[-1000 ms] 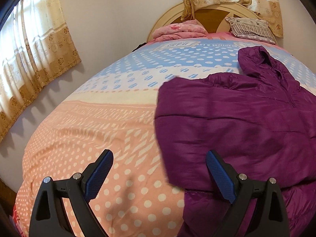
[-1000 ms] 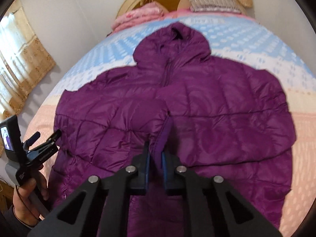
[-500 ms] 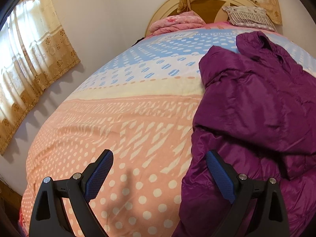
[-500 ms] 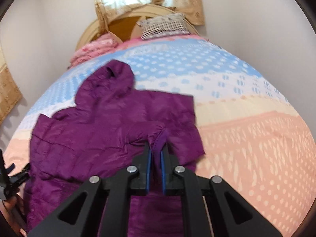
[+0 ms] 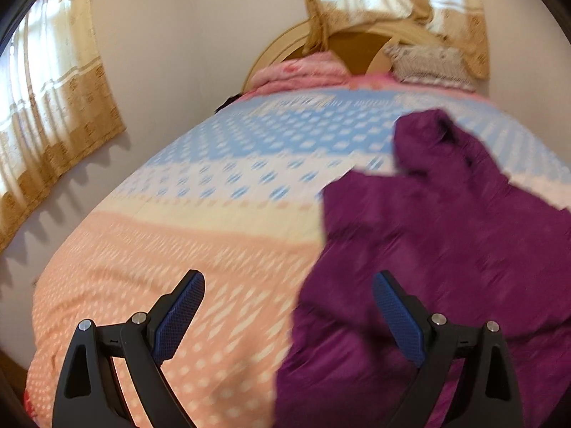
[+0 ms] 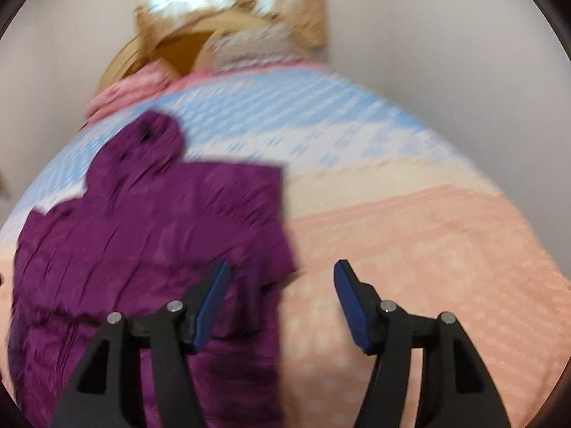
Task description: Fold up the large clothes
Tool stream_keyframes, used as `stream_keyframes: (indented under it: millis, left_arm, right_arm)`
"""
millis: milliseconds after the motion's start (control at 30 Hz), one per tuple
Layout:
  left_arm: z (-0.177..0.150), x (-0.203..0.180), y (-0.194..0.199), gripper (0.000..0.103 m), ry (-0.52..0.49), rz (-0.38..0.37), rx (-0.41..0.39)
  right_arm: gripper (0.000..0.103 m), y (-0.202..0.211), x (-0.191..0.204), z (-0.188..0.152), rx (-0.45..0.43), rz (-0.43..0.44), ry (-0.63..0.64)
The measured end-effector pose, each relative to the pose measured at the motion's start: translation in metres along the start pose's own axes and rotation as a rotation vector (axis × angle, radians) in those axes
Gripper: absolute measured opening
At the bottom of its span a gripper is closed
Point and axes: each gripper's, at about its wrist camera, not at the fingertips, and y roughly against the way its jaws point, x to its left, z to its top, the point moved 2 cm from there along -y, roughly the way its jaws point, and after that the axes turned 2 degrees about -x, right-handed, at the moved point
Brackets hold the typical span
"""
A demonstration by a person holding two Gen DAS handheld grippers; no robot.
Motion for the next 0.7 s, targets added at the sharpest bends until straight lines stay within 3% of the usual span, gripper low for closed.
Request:
stream_keyframes:
  millis: [67,133,200,267,367,433,600,700]
  left_arm:
    - [0.007,-0.014,-0.004,0.095,-0.007,-0.029,-0.013]
    - [0.007,-0.032,-0.017,0.095,-0.02,-0.054,-0.005]
    - [0.0,-0.046,-0.042,0.095,-0.05,-0.023,0.039]
    - [-0.01,-0.054,-0.065,0.095,-0.069,-0.005,0.1]
    - [-0.021,-0.055,-0.083,0.095,-0.061,-0.018,0.156]
    - [-0.021,-0.055,-0.084,0.095,-0.057,-0.038,0.156]
    - [-0.024,-0.054,-0.09,0.097,-0.067,-0.052,0.159]
    - [-0.019,-0.05,-0.075,0.097,-0.068,-0.002,0.123]
  right_arm:
    - [0.065,0.01,0.008,0.008,-0.03,0.033,-0.007]
    - [0.056,0.012,0.028,0.011,-0.032,0.115,0.033]
    - [0.035,0.0,0.055,0.008,0.016,0.143,0.104]
    - [0.026,-0.02,0.07,0.001,0.071,0.183,0.112]
    - [0.026,-0.057,0.075,-0.018,0.158,0.151,0.113]
    - [0.021,-0.076,0.073,-0.032,0.197,0.129,0.111]
    - [0.02,-0.074,0.069,-0.041,0.18,0.139,0.11]
    - [0.02,-0.073,0.068,-0.039,0.188,0.136,0.131]
